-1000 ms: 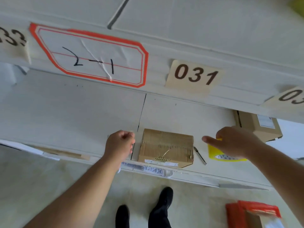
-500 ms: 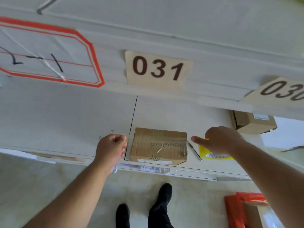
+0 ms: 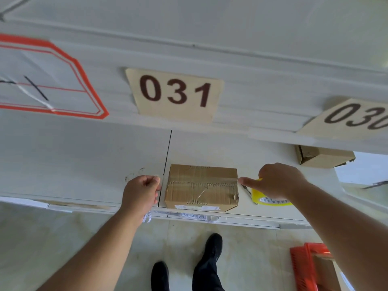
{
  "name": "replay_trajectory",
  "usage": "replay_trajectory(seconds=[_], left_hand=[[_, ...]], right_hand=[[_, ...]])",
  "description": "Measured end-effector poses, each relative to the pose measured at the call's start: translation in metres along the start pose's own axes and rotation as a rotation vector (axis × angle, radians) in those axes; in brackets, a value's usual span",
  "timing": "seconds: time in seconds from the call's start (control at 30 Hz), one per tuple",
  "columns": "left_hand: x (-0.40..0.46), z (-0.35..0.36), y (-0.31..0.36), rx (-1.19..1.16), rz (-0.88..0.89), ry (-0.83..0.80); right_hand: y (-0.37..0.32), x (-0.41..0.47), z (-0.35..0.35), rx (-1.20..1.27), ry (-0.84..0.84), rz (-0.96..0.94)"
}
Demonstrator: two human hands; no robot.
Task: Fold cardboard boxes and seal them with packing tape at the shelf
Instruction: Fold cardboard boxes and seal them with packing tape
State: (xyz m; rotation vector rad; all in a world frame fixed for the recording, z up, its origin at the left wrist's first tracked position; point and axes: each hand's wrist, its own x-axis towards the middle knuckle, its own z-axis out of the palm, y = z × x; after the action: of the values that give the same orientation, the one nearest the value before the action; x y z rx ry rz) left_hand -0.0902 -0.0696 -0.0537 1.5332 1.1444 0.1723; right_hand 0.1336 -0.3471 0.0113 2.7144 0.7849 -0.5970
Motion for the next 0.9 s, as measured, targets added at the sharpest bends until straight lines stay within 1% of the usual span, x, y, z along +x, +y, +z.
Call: replay_trajectory(seconds=[0.17, 0.37, 0.5, 0.53, 0.57, 0.6, 0.63, 0.7, 0.73, 0.77, 0.8, 0.83, 0.87, 0.9], left_hand=[[0.004, 0.005, -0.002, -0.007, -0.026, -0.007], [0.001, 0.017, -0.004, -0.047, -0.140, -0.072], [0.006, 0.027, -0.006, 0.010, -0.154, -0.058], [0.008, 0.028, -0.010, 0.081, -0.142, -0.042], [0.010, 0.026, -0.014, 0.195, -0.089, -0.019], [0.010, 0.023, -0.018, 0.306, 0.001, 0.031], [0.006, 0.021, -0.018, 0.369, 0.133, 0.110], [-0.010, 0.021, -0.009, 0.386, 0.507, 0.255], [-0.020, 0.027, 0.000, 0.404, 0.693, 0.220], [-0.029, 0.038, 0.011, 0.483, 0.810, 0.063], [-0.034, 0.050, 0.020, 0.637, 0.857, -0.150], [-0.033, 0.061, 0.025, 0.850, 0.870, -0.324], [-0.030, 0.071, 0.028, 1.050, 0.871, -0.433], [-0.027, 0.077, 0.030, 1.188, 0.874, -0.487]], right_hand=[[-0.002, 0.004, 0.009, -0.005, -0.018, 0.021], [-0.005, 0.008, 0.022, 0.013, -0.047, 0.044], [-0.004, 0.009, 0.024, 0.012, -0.058, 0.044], [-0.004, 0.009, 0.024, 0.013, -0.058, 0.042], [-0.004, 0.009, 0.024, 0.016, -0.056, 0.041], [-0.003, 0.009, 0.024, 0.019, -0.056, 0.039], [-0.004, 0.010, 0.024, 0.022, -0.057, 0.037], [-0.004, 0.010, 0.024, 0.022, -0.063, 0.037], [-0.005, 0.011, 0.023, 0.020, -0.064, 0.035], [-0.005, 0.012, 0.024, 0.022, -0.065, 0.033], [-0.005, 0.012, 0.024, 0.025, -0.068, 0.032], [-0.005, 0.012, 0.024, 0.030, -0.075, 0.034], [-0.004, 0.012, 0.025, 0.034, -0.081, 0.036], [-0.004, 0.012, 0.027, 0.043, -0.080, 0.039]])
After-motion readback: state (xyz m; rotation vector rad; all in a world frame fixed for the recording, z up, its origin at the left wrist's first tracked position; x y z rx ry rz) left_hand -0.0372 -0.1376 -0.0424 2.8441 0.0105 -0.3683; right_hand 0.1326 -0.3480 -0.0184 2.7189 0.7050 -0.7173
